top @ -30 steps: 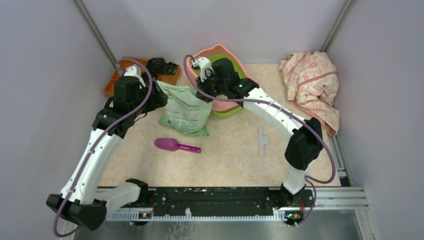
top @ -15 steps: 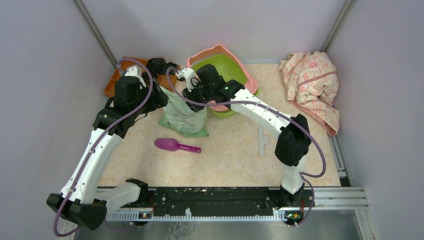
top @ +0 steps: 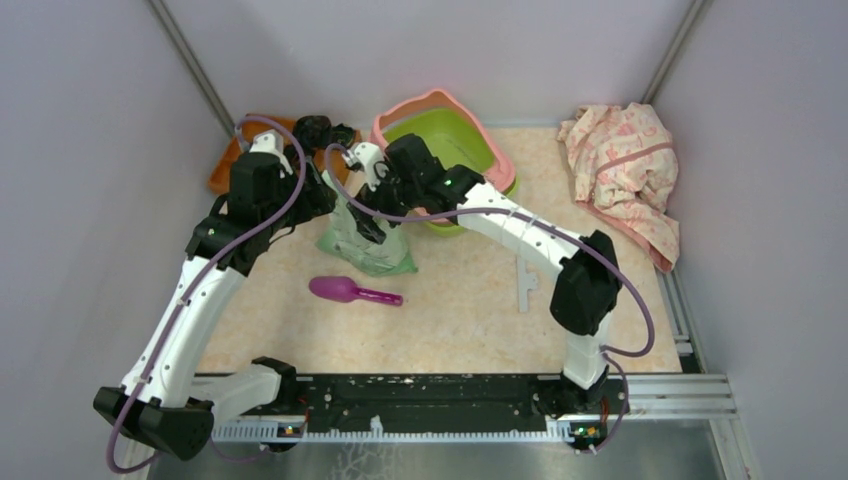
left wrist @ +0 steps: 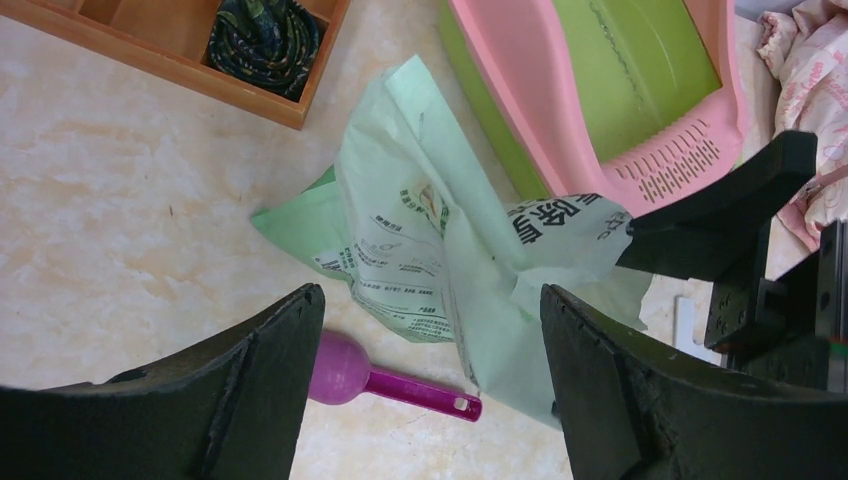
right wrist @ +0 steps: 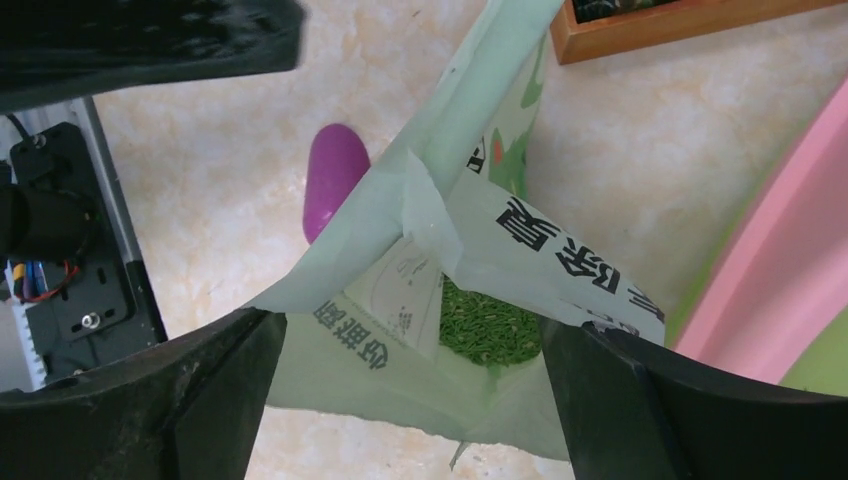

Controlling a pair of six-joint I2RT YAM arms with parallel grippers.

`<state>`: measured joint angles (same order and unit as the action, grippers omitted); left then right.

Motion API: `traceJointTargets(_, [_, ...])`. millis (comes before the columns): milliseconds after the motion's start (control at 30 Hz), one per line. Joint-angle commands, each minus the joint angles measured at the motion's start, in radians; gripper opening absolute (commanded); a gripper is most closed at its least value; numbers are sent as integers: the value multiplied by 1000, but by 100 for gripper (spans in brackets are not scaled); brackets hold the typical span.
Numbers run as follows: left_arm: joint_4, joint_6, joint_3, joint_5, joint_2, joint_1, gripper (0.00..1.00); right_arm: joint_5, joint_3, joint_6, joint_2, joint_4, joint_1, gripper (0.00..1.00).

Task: Fill the litter box with clean litter
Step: Open the cat litter bag at the center of the board.

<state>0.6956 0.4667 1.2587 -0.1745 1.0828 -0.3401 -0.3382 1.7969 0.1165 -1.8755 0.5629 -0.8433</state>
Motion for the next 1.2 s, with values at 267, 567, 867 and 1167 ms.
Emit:
traceJointTargets(267, [-3,-17,11,-24,-13,4,85,69,-60,-5,13,-61,-102,95])
traceJointTargets(567, [-1,-16,-9,-36,-35,10,86,161,-64,-55,-27,-33,-135,57])
traceJointTargets(867, [-5,-15,-42,-39,-55,19,86,227,-278,-109,38,-165,-148,84])
traceJointTargets(1167, [-14,-13,-52,-25,-57,24,86,356,-502,-191,58,-387,-127,83])
